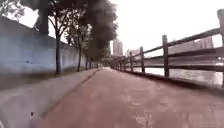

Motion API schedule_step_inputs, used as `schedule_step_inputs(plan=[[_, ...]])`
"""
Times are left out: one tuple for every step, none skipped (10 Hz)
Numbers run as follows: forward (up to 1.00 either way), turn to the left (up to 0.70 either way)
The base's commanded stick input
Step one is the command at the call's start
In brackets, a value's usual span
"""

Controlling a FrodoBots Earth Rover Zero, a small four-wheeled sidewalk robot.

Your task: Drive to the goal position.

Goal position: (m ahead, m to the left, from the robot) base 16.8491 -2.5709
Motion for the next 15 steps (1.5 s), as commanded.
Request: schedule_step_inputs(plan=[[1.00, 0.00], [1.00, 0.00], [1.00, 0.00], [1.00, 0.00], [1.00, 0.00], [1.00, 0.00], [1.00, 0.00], [1.00, 0.00], [1.00, 0.00], [1.00, 0.00], [1.00, 0.00], [1.00, 0.00], [1.00, 0.00], [1.00, 0.00], [1.00, 0.00]])
